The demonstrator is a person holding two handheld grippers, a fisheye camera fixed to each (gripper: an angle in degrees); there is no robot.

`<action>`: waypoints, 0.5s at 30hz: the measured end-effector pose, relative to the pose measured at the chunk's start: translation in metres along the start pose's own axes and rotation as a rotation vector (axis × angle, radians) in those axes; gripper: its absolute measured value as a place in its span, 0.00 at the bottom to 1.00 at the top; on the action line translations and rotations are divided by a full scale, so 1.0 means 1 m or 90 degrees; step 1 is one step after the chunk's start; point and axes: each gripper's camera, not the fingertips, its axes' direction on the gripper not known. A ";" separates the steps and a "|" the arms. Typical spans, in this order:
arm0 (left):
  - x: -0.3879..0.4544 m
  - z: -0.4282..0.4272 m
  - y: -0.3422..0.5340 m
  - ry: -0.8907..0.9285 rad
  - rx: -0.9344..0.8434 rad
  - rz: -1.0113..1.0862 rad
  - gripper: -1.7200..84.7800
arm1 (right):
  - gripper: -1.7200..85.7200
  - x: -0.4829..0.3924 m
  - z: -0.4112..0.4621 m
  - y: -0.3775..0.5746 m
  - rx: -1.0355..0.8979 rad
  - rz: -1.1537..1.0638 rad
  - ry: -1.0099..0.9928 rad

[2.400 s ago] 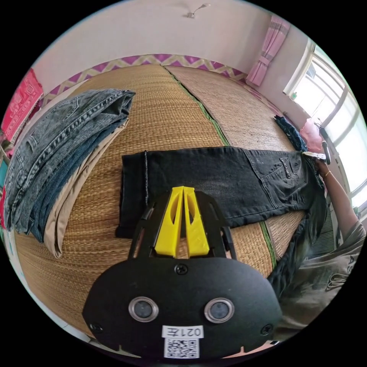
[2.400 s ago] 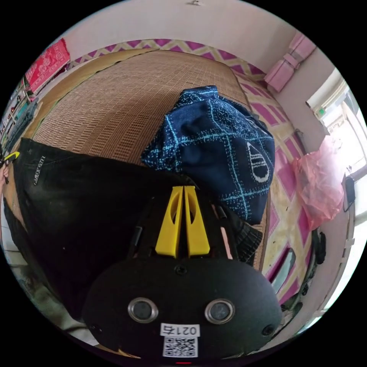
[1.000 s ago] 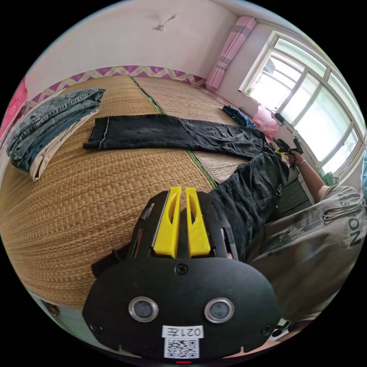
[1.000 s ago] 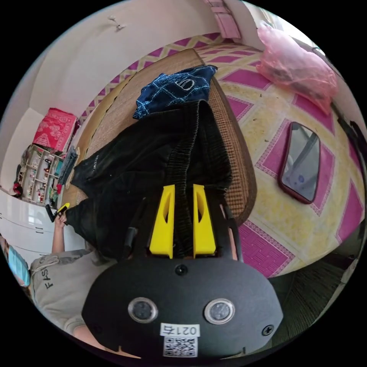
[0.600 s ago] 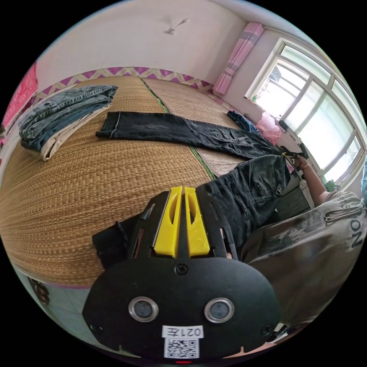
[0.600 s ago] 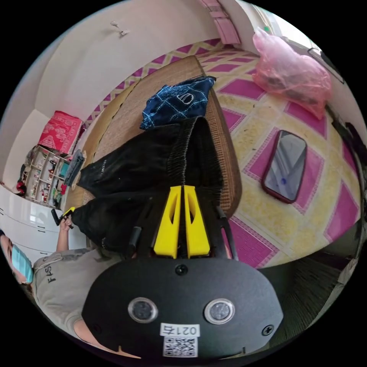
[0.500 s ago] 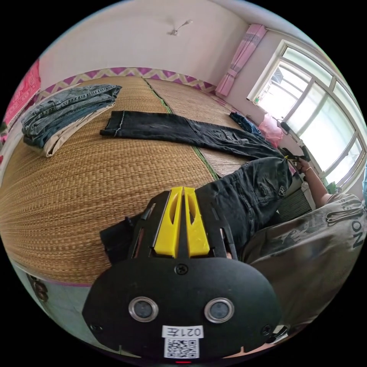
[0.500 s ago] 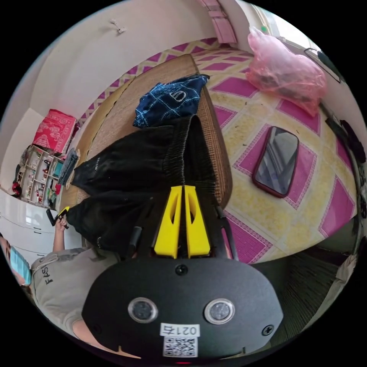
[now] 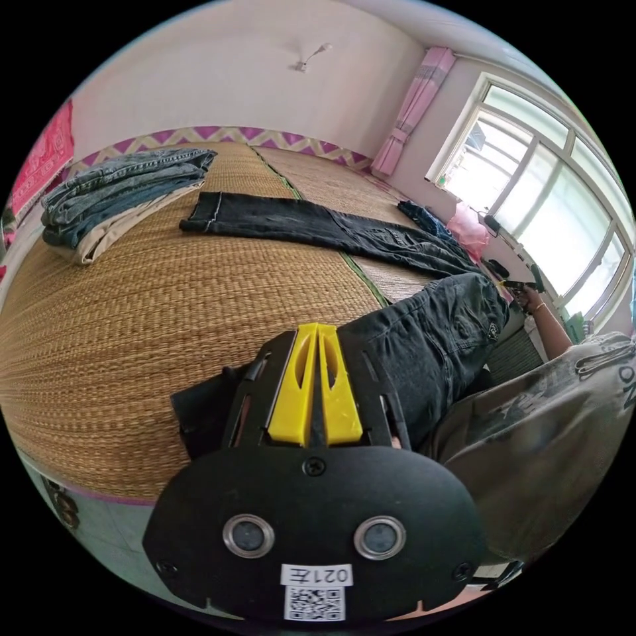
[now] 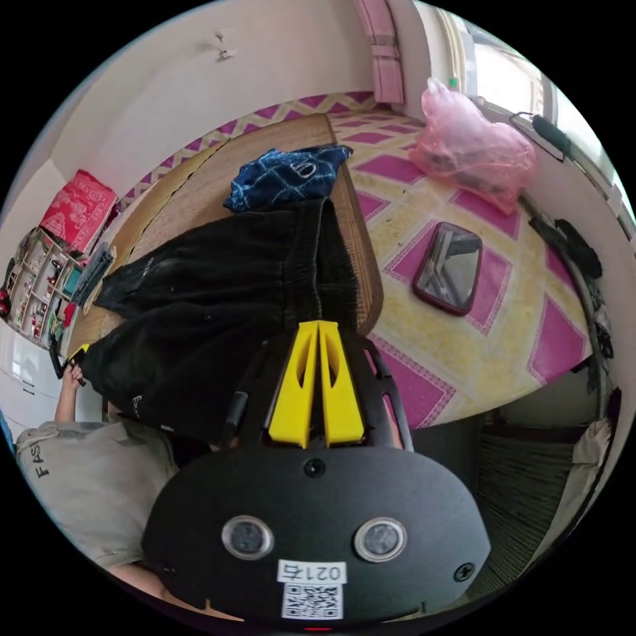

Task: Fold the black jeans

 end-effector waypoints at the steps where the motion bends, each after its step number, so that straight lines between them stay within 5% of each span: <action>1: 0.003 -0.004 0.007 0.001 0.009 0.002 0.01 | 0.01 -0.003 0.006 0.004 -0.015 -0.001 0.003; 9: 0.018 -0.058 0.062 0.029 0.071 -0.033 0.01 | 0.02 -0.015 -0.020 0.058 0.078 0.076 0.063; 15: 0.051 -0.123 0.164 0.049 0.120 -0.112 0.08 | 0.07 -0.011 -0.031 0.124 0.125 0.206 -0.065</action>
